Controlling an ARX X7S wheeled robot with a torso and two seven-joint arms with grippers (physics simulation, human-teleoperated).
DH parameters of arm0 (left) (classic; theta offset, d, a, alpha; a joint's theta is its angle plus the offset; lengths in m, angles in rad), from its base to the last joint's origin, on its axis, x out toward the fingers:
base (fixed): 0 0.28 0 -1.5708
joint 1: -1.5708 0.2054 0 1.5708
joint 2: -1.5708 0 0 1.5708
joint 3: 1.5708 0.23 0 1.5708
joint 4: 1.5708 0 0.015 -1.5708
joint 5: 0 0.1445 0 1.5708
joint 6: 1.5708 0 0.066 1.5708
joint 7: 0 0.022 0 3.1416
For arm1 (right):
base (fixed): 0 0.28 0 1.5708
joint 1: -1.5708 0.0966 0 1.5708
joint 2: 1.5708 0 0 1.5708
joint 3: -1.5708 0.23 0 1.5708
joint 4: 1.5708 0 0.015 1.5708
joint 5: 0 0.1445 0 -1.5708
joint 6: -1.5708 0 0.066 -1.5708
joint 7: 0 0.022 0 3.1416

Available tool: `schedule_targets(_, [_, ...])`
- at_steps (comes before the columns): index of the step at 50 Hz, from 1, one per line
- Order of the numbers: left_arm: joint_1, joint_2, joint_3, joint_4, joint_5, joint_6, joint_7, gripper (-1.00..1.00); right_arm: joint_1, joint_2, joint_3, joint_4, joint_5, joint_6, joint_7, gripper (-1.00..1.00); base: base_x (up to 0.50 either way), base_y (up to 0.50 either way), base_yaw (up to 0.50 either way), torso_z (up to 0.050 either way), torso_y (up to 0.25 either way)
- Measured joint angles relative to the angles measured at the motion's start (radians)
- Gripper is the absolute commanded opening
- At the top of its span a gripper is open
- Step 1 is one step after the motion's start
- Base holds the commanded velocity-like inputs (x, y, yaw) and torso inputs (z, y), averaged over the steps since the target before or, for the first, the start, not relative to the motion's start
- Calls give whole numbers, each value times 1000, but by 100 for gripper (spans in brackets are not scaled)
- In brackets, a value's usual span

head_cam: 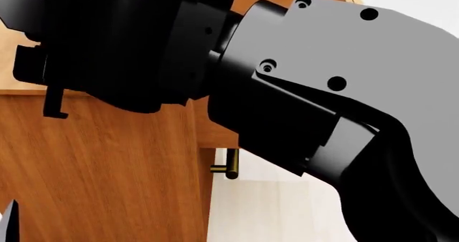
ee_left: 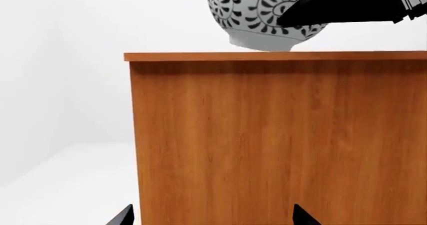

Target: Put the bowl on top of the cabinet.

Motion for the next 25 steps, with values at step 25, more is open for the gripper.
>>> schedule_targets(25, [0, -5, 4, -1, -1, 2, -1, 100, 36, 0, -3, -13, -2, 19, 8, 100, 0, 0, 0, 0, 0])
